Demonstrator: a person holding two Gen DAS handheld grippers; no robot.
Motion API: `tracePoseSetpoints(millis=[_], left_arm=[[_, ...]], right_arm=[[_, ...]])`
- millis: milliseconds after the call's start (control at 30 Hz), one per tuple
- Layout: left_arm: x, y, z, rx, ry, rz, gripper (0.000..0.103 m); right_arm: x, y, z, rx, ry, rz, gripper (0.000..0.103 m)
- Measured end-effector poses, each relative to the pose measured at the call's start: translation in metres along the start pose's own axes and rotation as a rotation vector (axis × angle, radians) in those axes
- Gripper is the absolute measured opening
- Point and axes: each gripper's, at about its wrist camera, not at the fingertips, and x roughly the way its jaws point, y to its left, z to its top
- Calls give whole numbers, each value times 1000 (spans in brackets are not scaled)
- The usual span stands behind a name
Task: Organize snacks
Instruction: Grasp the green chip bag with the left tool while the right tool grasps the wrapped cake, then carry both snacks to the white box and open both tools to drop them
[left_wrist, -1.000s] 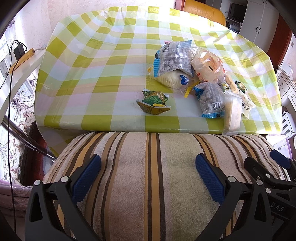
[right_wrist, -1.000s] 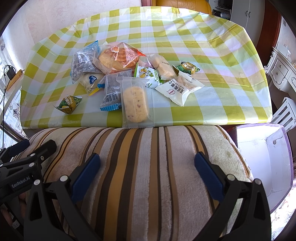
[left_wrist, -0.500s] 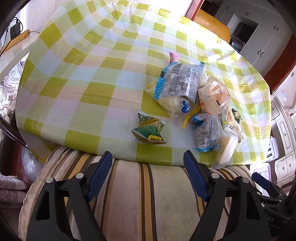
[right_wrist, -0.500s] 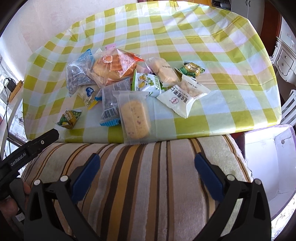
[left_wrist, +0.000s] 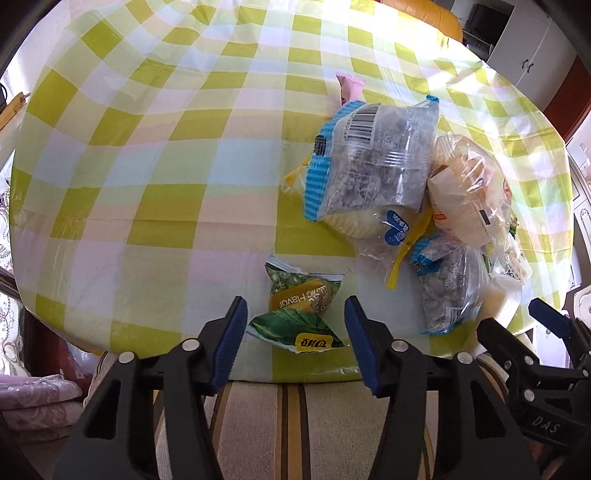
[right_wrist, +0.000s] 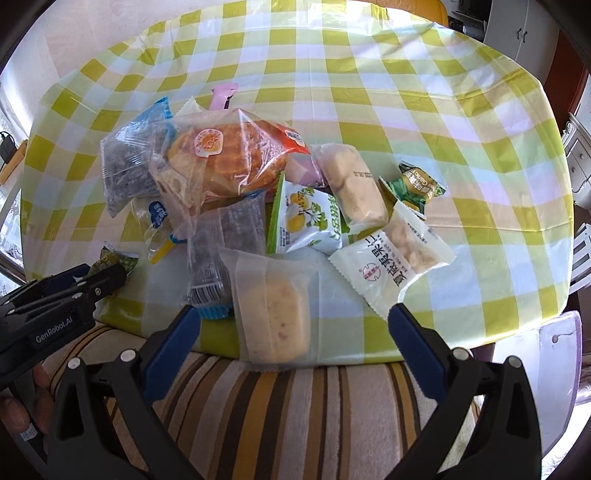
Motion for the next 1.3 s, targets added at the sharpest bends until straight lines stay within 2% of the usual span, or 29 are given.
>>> tracePoseSetpoints(millis=[67,200,267,367,667,833,1000,1167,1300], left_arm=[[3,-1,-1,6,15,4,41],[4,-3,-4,19,18,1,38],[3,-3,-5,19,12,-3,37],[-2,-4,-7,19,0,-10,36],[-30,-4,-11,0,-77,-39,36],[-50,-22,-12,32,-126,-78,36],[-61,-72,-12,130,-134,-189,36],[-58,-143,-19,262,-91,-329,36],[-52,-205,-29,384,-41,-414,36]], right_arm=[[5,0,2,-1,12,-6,89],[15,0,2,-2,53,0,78],[16,0,1,2,60,12,55],[16,-2,0,13,67,23,38],[-6,-15,1,62,19,73,35],[-31,-33,3,102,-31,96,35],[-62,-77,2,170,-78,77,35],[-82,-144,-12,269,-106,-34,35],[-77,-198,-38,356,-66,-117,35]])
